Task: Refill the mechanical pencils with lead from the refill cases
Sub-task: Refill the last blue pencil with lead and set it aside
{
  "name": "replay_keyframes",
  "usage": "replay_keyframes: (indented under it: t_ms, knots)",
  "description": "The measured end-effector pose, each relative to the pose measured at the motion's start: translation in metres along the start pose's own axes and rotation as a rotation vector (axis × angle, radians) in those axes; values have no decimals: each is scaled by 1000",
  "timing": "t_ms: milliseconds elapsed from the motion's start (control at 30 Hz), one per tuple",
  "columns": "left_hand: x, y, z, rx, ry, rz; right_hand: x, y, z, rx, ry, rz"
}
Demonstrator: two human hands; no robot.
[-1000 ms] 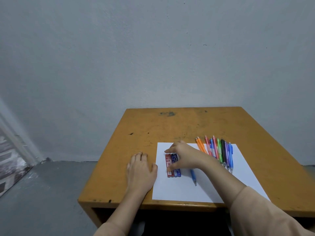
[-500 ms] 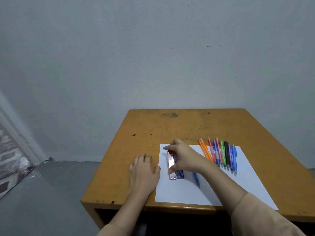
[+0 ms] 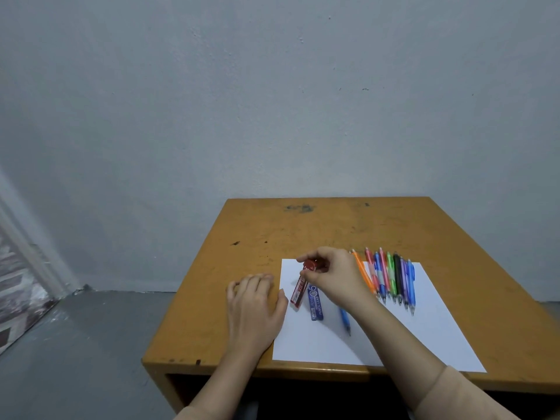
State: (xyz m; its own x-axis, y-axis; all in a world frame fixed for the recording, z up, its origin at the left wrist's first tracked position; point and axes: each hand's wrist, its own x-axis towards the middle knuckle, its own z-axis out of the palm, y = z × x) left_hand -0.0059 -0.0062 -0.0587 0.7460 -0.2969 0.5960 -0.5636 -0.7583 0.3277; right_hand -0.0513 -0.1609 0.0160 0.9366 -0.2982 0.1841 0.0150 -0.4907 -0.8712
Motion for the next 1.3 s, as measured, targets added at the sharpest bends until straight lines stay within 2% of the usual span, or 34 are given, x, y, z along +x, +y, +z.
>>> replay_keyframes:
  t_ms: [167, 367, 533, 767, 1300]
  knots:
    - [-2, 5, -6, -123, 102, 127, -10, 9, 11, 74, 129, -17]
    - [-4, -1, -1, -141, 151, 233, -21, 14, 27, 226, 229, -9]
    - [-3, -3, -1, -156, 180, 292, -30, 17, 34, 303, 221, -28]
    - [-3, -5, -4, -170, 150, 303, -30, 24, 20, 340, 105, -92]
    - [-4, -5, -3, -209, 138, 340, -34, 26, 14, 314, 175, -251]
